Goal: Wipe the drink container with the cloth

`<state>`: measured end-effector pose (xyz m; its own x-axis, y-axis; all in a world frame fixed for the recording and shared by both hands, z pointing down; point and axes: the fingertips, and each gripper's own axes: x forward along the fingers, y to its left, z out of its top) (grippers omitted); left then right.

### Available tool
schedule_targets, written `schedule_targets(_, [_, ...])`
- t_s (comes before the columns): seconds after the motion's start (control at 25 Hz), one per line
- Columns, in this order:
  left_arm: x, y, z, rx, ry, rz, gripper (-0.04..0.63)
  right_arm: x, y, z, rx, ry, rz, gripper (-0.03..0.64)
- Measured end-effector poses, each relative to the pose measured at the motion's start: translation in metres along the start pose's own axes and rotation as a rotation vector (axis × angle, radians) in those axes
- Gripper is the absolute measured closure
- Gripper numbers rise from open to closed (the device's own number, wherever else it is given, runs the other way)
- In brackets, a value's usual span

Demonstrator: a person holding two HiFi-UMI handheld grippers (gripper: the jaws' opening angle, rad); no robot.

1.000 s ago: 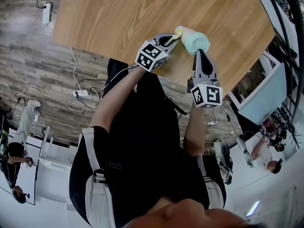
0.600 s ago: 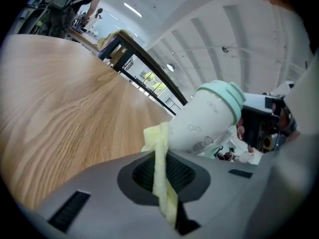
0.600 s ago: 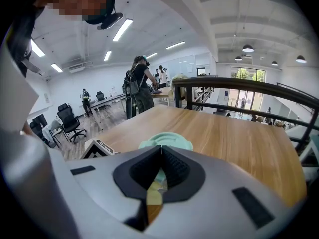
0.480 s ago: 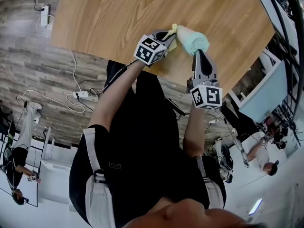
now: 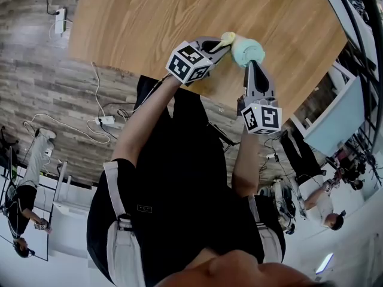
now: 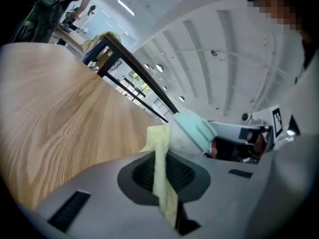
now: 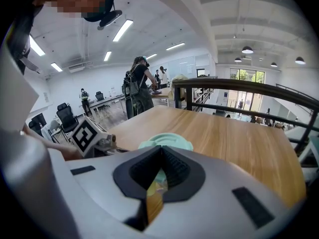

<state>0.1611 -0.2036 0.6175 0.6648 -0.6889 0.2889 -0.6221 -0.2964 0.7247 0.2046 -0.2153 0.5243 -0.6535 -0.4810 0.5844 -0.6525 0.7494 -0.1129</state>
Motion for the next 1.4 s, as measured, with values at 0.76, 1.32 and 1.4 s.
schedule_targets(0.76, [0.019,0.030,-0.015,0.044,0.265,-0.109,0.563,-0.001,0.004,0.001,-0.009,0.011,0.003,0.584])
schedule_targets(1.32, [0.030,0.043,-0.013,0.032,0.349,-0.149,0.563,-0.001,0.006,-0.001,-0.001,0.017,0.008,0.584])
schedule_targets(1.4, [0.021,0.026,0.001,0.048,0.327,-0.176,0.563,-0.001,0.005,-0.001,0.003,0.017,0.007,0.584])
